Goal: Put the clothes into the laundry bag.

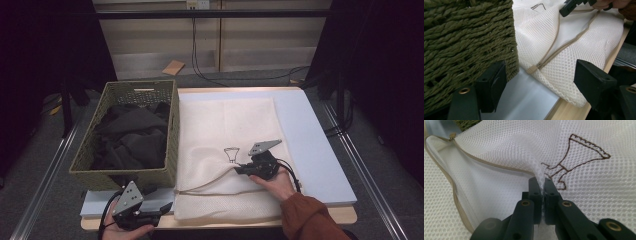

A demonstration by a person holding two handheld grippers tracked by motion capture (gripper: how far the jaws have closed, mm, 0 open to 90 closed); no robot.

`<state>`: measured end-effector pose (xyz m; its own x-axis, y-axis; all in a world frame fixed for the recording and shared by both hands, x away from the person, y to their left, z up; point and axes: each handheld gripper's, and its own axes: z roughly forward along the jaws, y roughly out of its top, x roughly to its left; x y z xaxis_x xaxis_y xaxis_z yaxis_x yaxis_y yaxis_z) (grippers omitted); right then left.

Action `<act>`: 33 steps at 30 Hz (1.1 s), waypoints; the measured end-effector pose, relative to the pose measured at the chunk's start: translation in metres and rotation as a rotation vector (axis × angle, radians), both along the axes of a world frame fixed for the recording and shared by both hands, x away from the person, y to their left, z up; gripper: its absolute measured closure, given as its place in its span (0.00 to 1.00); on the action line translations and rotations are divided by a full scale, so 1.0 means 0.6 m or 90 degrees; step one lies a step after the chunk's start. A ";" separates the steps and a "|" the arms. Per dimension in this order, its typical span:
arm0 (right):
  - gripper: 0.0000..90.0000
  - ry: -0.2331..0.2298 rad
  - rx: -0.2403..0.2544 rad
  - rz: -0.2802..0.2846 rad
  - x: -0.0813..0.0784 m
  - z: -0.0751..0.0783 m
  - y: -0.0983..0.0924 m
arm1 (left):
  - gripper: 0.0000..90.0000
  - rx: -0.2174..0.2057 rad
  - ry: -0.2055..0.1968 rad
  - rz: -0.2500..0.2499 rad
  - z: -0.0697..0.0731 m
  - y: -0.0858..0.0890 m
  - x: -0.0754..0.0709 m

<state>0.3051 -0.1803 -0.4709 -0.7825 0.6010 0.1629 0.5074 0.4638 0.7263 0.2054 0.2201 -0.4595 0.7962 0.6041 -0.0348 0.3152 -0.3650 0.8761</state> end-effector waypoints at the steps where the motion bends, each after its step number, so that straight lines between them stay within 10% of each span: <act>1: 0.97 -0.003 0.006 -0.002 -0.001 0.002 -0.001 | 0.28 -0.003 -0.001 0.002 0.000 0.000 -0.001; 33: 0.96 -0.065 0.083 -0.006 -0.002 0.083 -0.011 | 0.25 -0.006 -0.001 0.008 0.002 0.002 -0.013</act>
